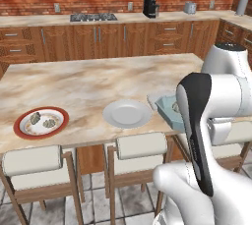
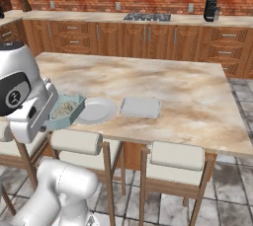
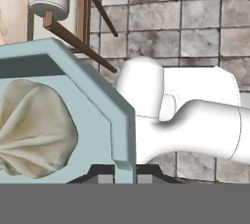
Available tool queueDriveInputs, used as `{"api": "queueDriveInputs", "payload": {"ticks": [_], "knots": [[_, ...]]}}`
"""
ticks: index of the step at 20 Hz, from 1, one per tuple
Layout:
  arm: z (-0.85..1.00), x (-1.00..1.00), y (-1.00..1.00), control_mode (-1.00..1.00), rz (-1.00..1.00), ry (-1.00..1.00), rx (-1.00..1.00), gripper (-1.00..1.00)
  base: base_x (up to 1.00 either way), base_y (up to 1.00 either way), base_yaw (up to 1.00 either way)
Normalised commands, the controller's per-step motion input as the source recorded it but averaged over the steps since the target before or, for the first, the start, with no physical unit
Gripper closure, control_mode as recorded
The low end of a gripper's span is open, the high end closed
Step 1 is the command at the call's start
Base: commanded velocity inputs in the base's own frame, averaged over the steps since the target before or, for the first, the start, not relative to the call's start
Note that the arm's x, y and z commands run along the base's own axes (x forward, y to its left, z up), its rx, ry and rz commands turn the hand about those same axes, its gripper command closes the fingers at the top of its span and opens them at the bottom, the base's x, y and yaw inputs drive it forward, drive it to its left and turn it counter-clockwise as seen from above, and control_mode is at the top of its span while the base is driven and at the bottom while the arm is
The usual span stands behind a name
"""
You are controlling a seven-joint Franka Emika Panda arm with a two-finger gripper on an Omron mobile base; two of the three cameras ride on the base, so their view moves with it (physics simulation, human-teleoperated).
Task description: Place two dumplings into each of the tupperware containers and then place the containers in the fridge.
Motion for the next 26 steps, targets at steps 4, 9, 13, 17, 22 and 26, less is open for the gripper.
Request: {"api": "queueDriveInputs", "payload": {"ticks": [4,9,13,17,22,26], "knots": [[0.0,0.0,-0.1,-1.0,0.0,0.0,0.0,1.0,0.0,0.0,0.0],[0.0,0.0,-0.07,-1.0,0.0,0.0,0.0,1.0,0.0,0.0,0.0],[0.0,0.0,0.0,1.0,0.0,0.0,0.0,1.0,-0.21,-0.02,0.0],[0.0,0.0,0.0,1.0,0.0,0.0,0.0,1.0,-0.6,-0.02,0.0],[0.0,0.0,0.0,1.0,0.0,0.0,0.0,1.0,-0.44,0.0,0.0],[0.0,0.0,0.0,1.0,0.0,0.0,0.0,1.0,-0.65,-0.04,0.08]]}}
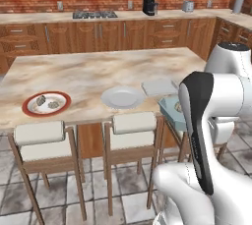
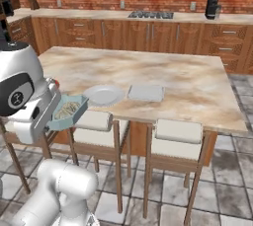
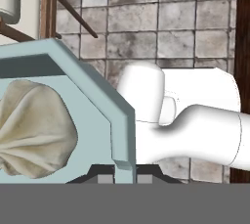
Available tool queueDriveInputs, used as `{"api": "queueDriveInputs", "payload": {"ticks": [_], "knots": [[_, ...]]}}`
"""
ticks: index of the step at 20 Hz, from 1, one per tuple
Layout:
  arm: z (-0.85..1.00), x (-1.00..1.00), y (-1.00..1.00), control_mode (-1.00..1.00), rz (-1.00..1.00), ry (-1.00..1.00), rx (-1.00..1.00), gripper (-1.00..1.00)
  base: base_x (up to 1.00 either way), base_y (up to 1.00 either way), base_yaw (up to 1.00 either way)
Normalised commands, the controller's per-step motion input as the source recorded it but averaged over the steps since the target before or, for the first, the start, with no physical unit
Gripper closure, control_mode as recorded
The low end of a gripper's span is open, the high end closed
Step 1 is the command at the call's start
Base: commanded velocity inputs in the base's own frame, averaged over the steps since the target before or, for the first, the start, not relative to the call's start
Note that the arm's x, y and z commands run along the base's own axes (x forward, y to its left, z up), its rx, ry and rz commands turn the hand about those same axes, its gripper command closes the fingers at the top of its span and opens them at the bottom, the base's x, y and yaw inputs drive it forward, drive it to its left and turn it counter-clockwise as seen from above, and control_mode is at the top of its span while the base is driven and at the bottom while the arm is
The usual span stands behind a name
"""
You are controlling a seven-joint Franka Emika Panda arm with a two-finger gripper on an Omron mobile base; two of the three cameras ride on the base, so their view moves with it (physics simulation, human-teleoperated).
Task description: Place two dumplings into each of the tupperware containers and then place the containers in the fridge.
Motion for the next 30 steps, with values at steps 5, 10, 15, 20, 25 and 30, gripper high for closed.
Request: {"api": "queueDriveInputs", "payload": {"ticks": [5,10,15,20,25,30], "knots": [[0.0,0.0,0.0,1.0,0.0,0.0,0.0,1.0,-0.18,-0.38,0.32],[0.0,0.0,0.0,1.0,0.0,0.0,0.0,1.0,-0.07,-0.33,0.38],[0.0,0.0,0.0,1.0,0.0,0.0,0.0,1.0,-0.53,0.01,0.37],[0.0,0.0,0.0,1.0,0.0,0.0,0.0,1.0,-0.19,0.0,0.41],[0.0,0.0,0.0,1.0,0.0,0.0,0.0,1.0,-0.15,0.0,0.36],[0.0,0.0,0.0,1.0,0.0,0.0,0.0,1.0,-0.21,0.0,0.35]]}}
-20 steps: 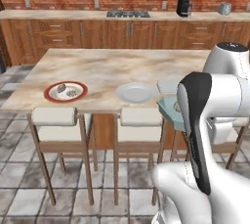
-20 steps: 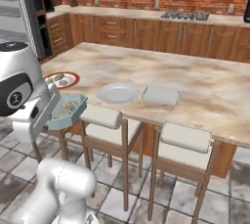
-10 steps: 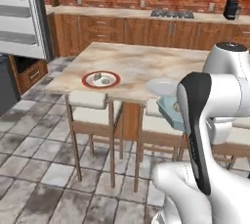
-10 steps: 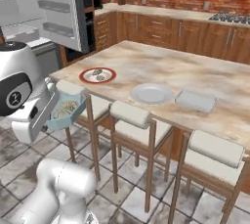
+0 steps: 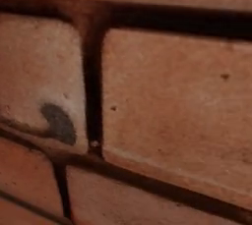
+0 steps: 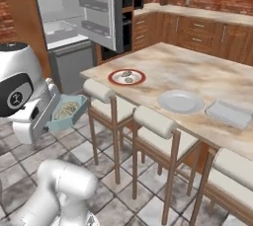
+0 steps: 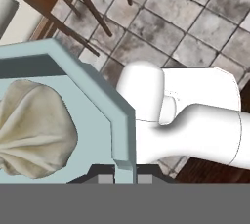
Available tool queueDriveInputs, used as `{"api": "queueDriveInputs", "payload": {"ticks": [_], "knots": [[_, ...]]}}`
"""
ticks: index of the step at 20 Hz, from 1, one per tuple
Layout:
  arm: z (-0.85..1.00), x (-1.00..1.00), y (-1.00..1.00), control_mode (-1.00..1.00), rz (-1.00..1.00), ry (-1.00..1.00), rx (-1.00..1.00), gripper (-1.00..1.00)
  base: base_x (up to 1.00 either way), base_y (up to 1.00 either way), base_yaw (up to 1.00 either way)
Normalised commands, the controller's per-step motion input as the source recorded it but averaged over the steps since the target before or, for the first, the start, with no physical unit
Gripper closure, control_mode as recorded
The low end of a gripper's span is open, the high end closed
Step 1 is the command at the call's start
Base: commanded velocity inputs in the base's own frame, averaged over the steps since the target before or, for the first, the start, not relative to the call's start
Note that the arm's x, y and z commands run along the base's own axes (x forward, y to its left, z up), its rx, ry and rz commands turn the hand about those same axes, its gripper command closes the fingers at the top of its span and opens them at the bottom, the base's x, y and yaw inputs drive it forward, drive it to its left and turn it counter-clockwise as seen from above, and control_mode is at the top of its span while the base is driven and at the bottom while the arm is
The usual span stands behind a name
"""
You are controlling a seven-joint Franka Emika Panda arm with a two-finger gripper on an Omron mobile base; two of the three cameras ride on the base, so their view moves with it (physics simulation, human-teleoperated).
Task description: Place two dumplings into each of the tupperware containers and then place the containers in the fridge.
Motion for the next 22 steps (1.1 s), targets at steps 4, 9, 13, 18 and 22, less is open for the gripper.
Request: {"api": "queueDriveInputs", "payload": {"ticks": [4,9,13,18,22], "knots": [[0.0,0.0,0.0,1.0,0.0,0.0,0.0,1.0,-0.17,0.01,0.32],[0.0,0.0,0.0,1.0,0.0,0.0,0.0,1.0,0.0,-0.16,0.42],[0.0,0.0,0.0,1.0,0.0,0.0,0.0,1.0,0.0,-0.14,0.48],[0.0,0.0,0.0,1.0,0.0,0.0,0.0,1.0,0.35,-0.29,0.48],[0.0,0.0,0.0,1.0,0.0,0.0,0.0,1.0,0.91,-0.38,0.35]]}}
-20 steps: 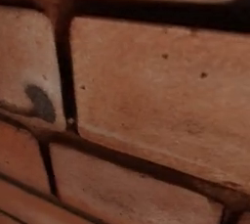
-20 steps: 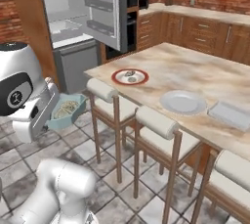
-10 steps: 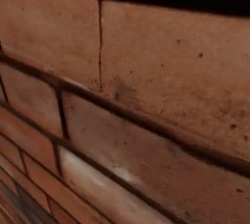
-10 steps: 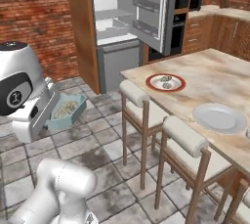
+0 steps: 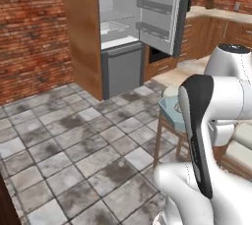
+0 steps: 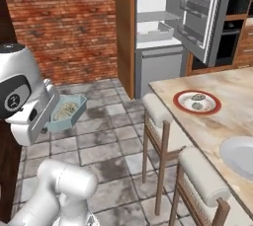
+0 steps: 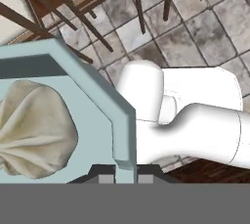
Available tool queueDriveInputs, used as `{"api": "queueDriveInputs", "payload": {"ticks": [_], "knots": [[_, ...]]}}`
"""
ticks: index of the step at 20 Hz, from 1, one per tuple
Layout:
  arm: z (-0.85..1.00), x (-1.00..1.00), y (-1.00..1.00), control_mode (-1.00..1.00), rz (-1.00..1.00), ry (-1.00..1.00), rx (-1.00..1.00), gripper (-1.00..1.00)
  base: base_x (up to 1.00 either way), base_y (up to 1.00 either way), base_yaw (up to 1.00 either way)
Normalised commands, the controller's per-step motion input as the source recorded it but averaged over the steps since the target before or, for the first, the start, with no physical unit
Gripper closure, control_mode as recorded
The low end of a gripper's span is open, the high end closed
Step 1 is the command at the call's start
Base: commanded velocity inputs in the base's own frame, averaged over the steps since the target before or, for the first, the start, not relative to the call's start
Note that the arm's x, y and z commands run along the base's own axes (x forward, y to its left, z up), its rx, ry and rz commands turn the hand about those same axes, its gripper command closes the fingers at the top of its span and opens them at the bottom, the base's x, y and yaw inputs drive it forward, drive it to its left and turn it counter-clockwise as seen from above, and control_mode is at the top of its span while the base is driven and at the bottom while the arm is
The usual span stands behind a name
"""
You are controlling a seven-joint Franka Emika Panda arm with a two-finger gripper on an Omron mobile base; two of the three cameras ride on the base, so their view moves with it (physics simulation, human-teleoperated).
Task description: Place two dumplings into each of the tupperware containers and then place the containers in the fridge.
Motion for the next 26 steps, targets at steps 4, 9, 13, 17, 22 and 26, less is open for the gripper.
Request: {"api": "queueDriveInputs", "payload": {"ticks": [4,9,13,17,22,26], "knots": [[0.0,0.0,0.0,1.0,0.0,0.0,0.0,1.0,0.91,-0.08,0.19],[0.0,0.0,0.0,1.0,0.0,0.0,0.0,1.0,0.76,0.0,0.04],[0.0,0.0,0.0,1.0,0.0,0.0,0.0,1.0,0.77,0.0,0.0],[0.0,0.0,0.0,1.0,0.0,0.0,0.0,1.0,0.53,0.0,0.0],[0.0,0.0,0.0,1.0,0.0,0.0,0.0,1.0,0.56,0.0,0.0],[0.0,0.0,0.0,1.0,0.0,0.0,0.0,1.0,0.51,0.03,0.0]]}}
